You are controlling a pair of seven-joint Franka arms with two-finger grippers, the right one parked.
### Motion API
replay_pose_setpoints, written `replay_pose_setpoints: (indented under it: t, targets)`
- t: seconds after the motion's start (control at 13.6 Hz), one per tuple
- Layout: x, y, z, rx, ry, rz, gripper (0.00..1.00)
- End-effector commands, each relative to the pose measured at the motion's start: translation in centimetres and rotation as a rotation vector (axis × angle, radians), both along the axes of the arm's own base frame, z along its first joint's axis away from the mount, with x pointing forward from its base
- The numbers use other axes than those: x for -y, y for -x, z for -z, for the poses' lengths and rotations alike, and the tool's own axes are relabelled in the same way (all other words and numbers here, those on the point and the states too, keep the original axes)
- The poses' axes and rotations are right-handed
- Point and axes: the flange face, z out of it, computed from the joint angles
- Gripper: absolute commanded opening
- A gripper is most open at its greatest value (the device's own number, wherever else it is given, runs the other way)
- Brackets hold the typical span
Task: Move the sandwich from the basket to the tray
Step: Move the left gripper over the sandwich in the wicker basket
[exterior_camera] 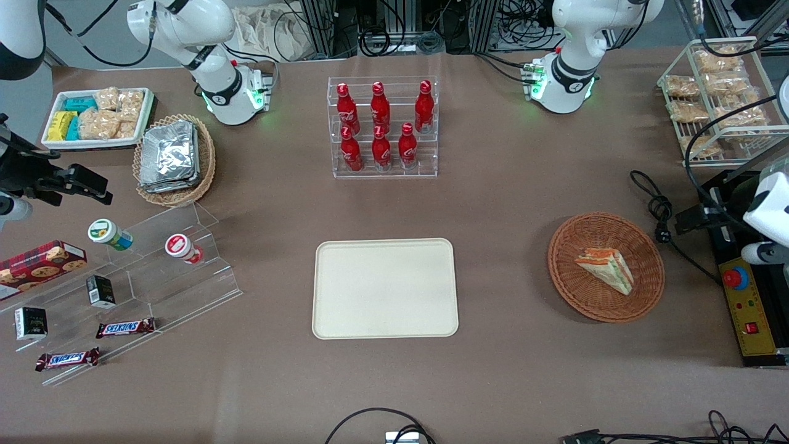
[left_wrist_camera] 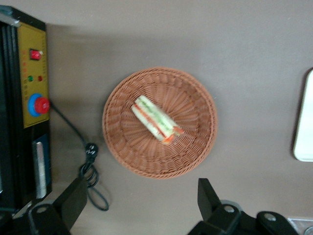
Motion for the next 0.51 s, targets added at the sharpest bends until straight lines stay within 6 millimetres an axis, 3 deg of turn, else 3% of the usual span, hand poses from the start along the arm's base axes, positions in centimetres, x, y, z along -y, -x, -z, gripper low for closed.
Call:
replay_pose_setpoints:
  t: [0.0,0.29,0.44]
  targets:
    - [-0.2,-0.5,-0.1,0.028,0.023,-0.085,1.0]
    - [0.9,-0.8,2.4,0.002,0.003,-0.229,1.0]
    - [4.5,-0.6,4.0,0.017,-0.048,-0.36,1.0]
